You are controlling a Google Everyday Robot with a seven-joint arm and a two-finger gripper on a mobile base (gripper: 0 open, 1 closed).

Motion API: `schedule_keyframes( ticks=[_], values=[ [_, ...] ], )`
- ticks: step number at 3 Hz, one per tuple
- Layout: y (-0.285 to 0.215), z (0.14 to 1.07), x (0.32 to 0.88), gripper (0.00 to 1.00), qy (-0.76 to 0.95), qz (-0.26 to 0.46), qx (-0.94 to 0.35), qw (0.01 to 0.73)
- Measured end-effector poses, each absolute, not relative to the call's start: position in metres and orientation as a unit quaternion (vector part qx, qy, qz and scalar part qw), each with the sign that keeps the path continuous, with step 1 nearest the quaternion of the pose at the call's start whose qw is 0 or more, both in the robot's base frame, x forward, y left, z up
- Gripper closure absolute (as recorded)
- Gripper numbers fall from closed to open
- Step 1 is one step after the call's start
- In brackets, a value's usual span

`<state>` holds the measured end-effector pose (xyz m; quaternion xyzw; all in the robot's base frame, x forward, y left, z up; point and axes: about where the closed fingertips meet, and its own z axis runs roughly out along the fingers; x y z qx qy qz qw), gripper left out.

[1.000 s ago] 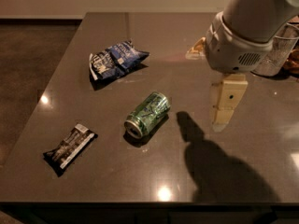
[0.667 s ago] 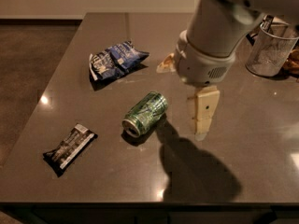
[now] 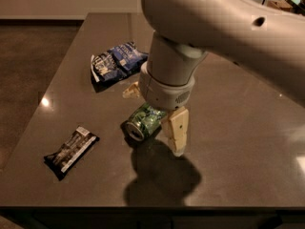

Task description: Place green can upright

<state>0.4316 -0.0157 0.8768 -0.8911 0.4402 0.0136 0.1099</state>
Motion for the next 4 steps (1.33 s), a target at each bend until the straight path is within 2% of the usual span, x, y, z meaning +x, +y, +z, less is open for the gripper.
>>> schedule_keyframes(
  ticks=[1, 2, 4],
  values=[
    [-0.002, 0.862, 0.431, 0.0, 0.401, 0.015, -0.91, 0.106],
    [0.004, 0.853, 0.438, 0.18, 0.383, 0.013, -0.919, 0.096],
    [0.007, 0.853, 0.44, 0.64, 0.387, 0.017, -0.918, 0.083]
  ],
)
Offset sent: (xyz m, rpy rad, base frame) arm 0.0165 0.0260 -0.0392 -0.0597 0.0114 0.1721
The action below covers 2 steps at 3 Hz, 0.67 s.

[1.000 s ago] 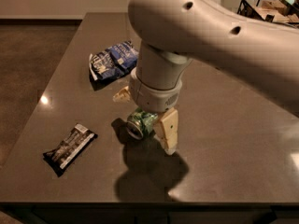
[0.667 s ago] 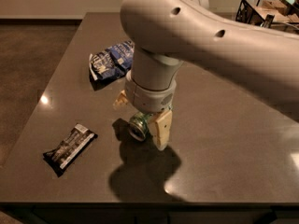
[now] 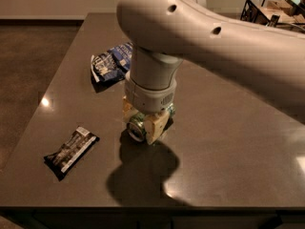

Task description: Place green can upright

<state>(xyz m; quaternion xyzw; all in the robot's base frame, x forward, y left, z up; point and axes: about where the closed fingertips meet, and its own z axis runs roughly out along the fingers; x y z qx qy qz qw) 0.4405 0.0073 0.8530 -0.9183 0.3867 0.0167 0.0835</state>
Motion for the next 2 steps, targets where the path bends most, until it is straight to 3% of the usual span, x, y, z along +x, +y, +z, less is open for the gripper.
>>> schedule_keyframes(
  ticks=[1, 2],
  values=[
    [0.012, 0.874, 0.44, 0.87, 0.421, 0.043, -0.901, 0.097],
    [0.019, 0.909, 0.444, 1.0, 0.484, 0.095, -0.861, 0.127]
  ],
)
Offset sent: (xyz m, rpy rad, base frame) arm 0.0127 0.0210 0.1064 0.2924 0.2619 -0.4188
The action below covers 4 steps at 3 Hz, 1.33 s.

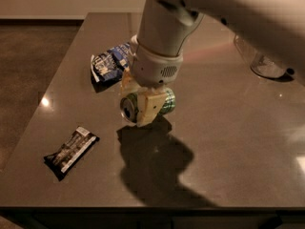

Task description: Place green can upright

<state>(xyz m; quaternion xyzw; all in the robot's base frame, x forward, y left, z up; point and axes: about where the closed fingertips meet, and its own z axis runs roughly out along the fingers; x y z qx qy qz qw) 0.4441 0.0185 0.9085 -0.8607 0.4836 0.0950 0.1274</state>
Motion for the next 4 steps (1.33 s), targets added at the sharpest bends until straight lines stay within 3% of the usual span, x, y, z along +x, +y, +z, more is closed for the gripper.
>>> schedule_keyframes(
  ticks=[4],
  values=[
    [0.025, 0.951, 0.481, 1.0, 0.632, 0.363, -0.625, 0.279]
  ],
)
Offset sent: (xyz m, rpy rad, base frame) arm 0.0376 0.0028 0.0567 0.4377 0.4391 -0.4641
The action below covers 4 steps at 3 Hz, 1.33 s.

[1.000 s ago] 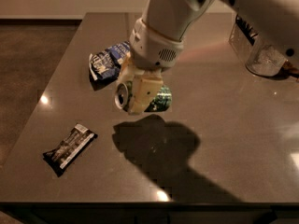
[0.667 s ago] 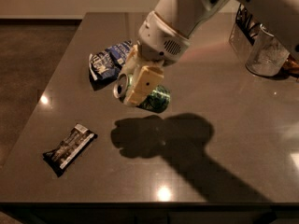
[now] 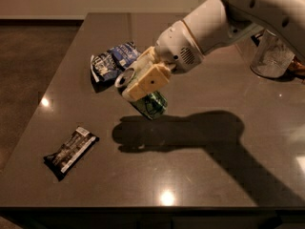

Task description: Place green can upright

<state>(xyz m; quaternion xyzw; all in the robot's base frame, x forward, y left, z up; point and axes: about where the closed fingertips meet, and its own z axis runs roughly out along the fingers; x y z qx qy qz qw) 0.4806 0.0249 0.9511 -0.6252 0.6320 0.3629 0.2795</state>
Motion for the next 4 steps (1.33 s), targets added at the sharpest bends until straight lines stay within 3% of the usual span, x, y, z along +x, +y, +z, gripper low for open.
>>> schedule_keyframes(
  ticks=[1, 2, 4],
  values=[
    [0.015, 0.948, 0.493, 1.0, 0.637, 0.391, -0.577, 0.329],
    [-0.004, 0.941, 0.505, 0.84, 0.64, 0.399, -0.541, 0.372],
    [-0.038, 0.929, 0.521, 0.36, 0.622, 0.424, -0.492, 0.437]
  ],
)
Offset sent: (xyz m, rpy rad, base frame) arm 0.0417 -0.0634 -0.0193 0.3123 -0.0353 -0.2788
